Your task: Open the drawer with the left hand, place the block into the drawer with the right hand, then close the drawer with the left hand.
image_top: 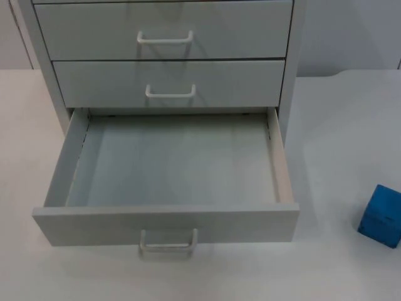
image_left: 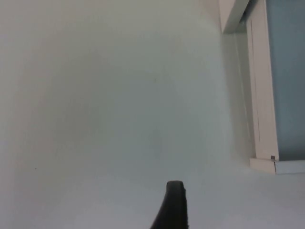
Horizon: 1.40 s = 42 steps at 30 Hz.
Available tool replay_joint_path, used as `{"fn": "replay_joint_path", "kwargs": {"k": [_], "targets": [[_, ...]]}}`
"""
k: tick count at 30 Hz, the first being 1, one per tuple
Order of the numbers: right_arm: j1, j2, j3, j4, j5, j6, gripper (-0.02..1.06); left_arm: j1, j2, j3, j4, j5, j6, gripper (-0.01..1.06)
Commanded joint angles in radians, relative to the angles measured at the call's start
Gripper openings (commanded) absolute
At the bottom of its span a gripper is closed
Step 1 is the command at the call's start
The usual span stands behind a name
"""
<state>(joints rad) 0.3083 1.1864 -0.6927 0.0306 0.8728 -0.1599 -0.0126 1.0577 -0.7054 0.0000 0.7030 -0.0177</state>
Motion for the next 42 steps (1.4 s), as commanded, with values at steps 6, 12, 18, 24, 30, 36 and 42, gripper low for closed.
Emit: {"fn": "replay_joint_path", "kwargs": {"k": [6, 12, 18, 24, 30, 36, 42], "targets": [[0.006, 0.186, -0.171, -0.025, 0.020, -0.079, 1.05, 0.003, -0.010, 0.002, -0.010, -0.007, -0.009, 0.71], [0.006, 0.322, -0.281, -0.018, 0.029, -0.178, 1.05, 0.003, -0.010, 0.002, -0.010, -0.007, -0.009, 0.71], [0.006, 0.482, -0.386, -0.021, 0.018, -0.279, 1.05, 0.003, -0.010, 0.002, -0.010, -0.007, -0.009, 0.71], [0.006, 0.594, -0.405, -0.023, -0.056, -0.323, 1.05, 0.003, -0.010, 0.002, -0.010, -0.009, -0.009, 0.71], [0.057, 0.685, -0.405, -0.052, -0.122, -0.320, 1.05, 0.003, -0.010, 0.002, -0.008, -0.011, -0.009, 0.71], [0.074, 0.772, -0.405, -0.054, -0.182, -0.303, 1.05, 0.003, -0.010, 0.002, -0.008, -0.013, -0.009, 0.71], [0.074, 0.820, -0.405, -0.058, -0.196, -0.297, 1.02, 0.003, -0.010, 0.002, -0.008, -0.013, -0.009, 0.71]]}}
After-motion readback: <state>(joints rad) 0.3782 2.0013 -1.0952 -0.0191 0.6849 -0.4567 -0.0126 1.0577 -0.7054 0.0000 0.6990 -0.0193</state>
